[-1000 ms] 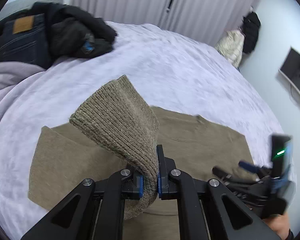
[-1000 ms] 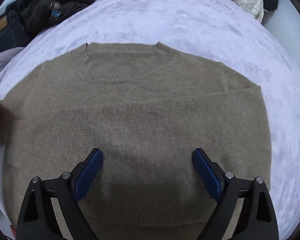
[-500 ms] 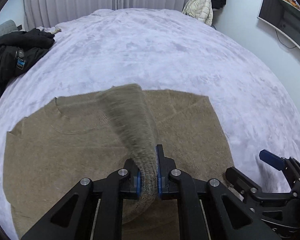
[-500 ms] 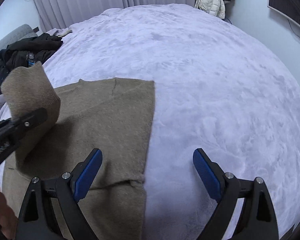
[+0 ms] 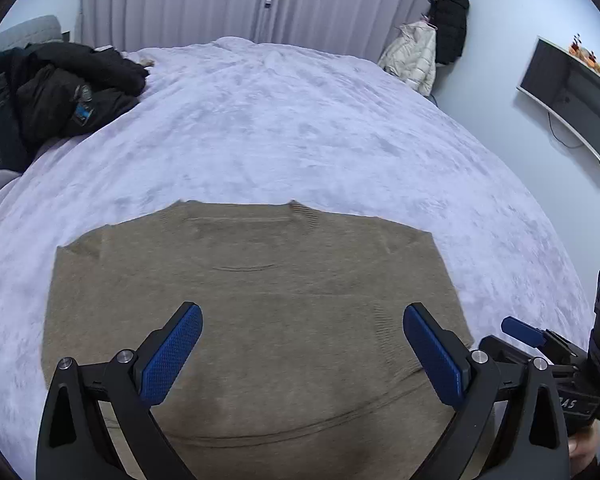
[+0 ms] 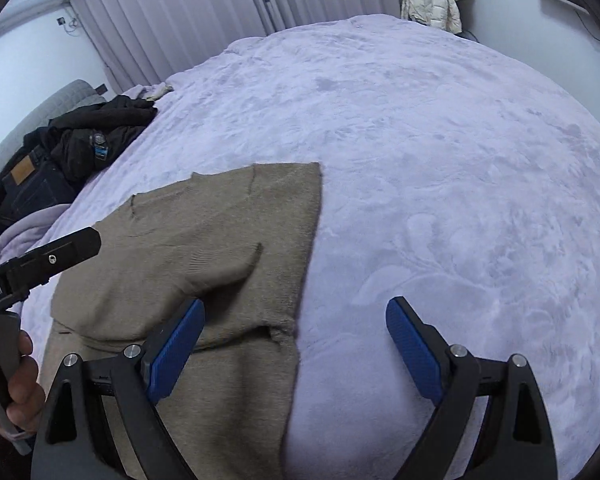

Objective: Fold small clothes

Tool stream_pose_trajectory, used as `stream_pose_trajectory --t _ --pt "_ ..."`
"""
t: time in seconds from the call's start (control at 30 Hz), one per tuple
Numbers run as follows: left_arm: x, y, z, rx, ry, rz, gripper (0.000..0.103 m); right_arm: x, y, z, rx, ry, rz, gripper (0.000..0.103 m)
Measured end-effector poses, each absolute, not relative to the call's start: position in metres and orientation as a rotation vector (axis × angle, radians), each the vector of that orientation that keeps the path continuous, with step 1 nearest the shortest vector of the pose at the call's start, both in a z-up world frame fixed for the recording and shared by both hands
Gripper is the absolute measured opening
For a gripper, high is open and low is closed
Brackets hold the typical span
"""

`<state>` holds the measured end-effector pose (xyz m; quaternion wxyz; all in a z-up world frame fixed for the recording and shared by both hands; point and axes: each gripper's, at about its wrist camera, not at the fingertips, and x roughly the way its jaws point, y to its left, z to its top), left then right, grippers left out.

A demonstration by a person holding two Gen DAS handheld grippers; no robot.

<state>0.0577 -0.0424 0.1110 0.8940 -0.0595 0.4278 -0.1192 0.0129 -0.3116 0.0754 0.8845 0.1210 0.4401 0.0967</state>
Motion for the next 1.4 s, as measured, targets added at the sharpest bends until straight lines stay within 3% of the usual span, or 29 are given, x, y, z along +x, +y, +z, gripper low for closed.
stream_pose_trajectory --t 0.17,0.23,0.3,0.37,0.4,0.47,0.53,0.57,0.6,0.67,0.87,0.97,1.17,1.27,1.4 --pt "0.071 0.021 0.065 -0.157 0.99 -0.074 0.101 0.029 -0.277 0.069 0.266 0.964 0.335 0.094" --pt "0.077 0.04 0.037 -0.173 1.059 -0.025 0.101 0.037 -0.261 0.059 0.219 0.982 0.315 0.084" --pt "0.075 0.057 0.014 -0.174 1.088 0.007 0.101 0.048 -0.25 0.045 0.136 1.034 0.247 0.029" --pt "0.066 0.063 0.012 -0.161 1.059 -0.037 0.101 0.051 -0.254 0.039 0.109 1.033 0.193 0.014" --pt "0.062 0.064 0.015 -0.144 1.056 -0.038 0.101 0.049 -0.259 0.039 0.111 1.023 0.18 0.011" --pt "0.054 0.065 0.025 -0.122 1.046 -0.031 0.101 0.047 -0.269 0.041 0.1 1.025 0.133 0.012" --pt "0.045 0.063 0.04 -0.147 1.013 -0.072 0.101 0.043 -0.274 0.052 0.115 1.035 0.098 0.023" --pt "0.041 0.06 0.044 -0.167 1.003 -0.104 0.101 0.039 -0.273 0.061 0.106 1.018 0.087 0.038" --pt "0.037 0.054 0.046 -0.177 1.003 -0.137 0.101 0.03 -0.266 0.074 0.089 0.973 0.089 0.059" --pt "0.033 0.034 0.046 -0.124 1.005 -0.209 0.101 0.015 -0.244 0.088 0.048 0.902 0.133 0.084" --pt "0.045 0.034 0.013 -0.06 1.057 -0.158 0.101 0.03 -0.164 0.051 -0.153 1.006 0.263 0.085" --pt "0.022 0.052 0.023 -0.03 1.02 -0.166 0.101 0.036 -0.195 0.033 -0.099 1.039 0.186 0.084" --pt "-0.021 0.076 0.029 -0.091 1.017 -0.15 0.101 -0.001 -0.239 0.063 -0.024 0.991 0.105 0.085" --pt "-0.03 0.052 0.031 -0.106 1.005 -0.232 0.101 -0.028 -0.202 0.07 -0.035 0.971 0.275 0.085" --pt "-0.03 0.031 0.011 0.0 1.024 -0.194 0.101 -0.041 -0.141 0.04 -0.17 1.016 0.397 0.085"
